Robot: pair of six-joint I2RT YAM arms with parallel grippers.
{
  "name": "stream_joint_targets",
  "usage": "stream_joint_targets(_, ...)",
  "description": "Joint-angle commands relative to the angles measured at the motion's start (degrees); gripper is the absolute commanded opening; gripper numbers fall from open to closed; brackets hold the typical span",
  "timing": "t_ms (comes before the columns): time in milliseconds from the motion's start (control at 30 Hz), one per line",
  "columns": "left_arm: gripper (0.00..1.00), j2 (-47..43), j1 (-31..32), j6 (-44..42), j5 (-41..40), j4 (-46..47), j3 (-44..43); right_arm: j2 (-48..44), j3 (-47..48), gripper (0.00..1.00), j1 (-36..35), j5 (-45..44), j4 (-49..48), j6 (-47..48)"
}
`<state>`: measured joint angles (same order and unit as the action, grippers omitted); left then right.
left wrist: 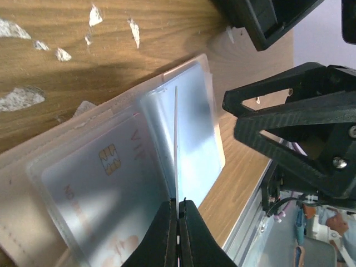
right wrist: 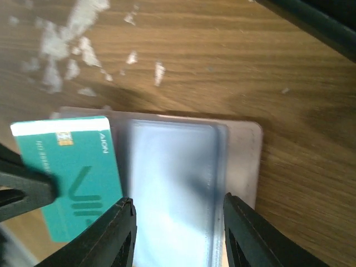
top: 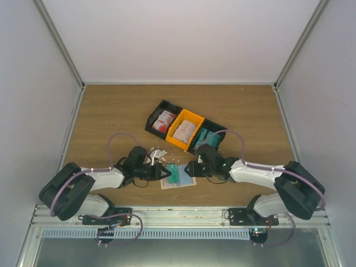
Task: Put the credit cards into the card holder
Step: Insert the credit card into the card holder.
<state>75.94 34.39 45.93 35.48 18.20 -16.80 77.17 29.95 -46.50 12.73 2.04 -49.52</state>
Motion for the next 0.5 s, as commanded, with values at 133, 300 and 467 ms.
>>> stream_joint_targets(133,0.0,7.55,0.22,2.88,5.23,7.39,-1.98,9.8,9.38,0.44,-6.96,-16.66,20.1,2.89)
stream_joint_targets(300,0.0,10.02,0.16,5.42,4.64,8.99,-1.12,14.07,11.62,0.41,-7.94,-19.21,23.18,1.92)
stream_joint_targets(467,0.0,10.33,0.15,10.88,4.53,13.78,1.63,14.95,11.59,0.34,-8.27,-18.12,22.63,1.62)
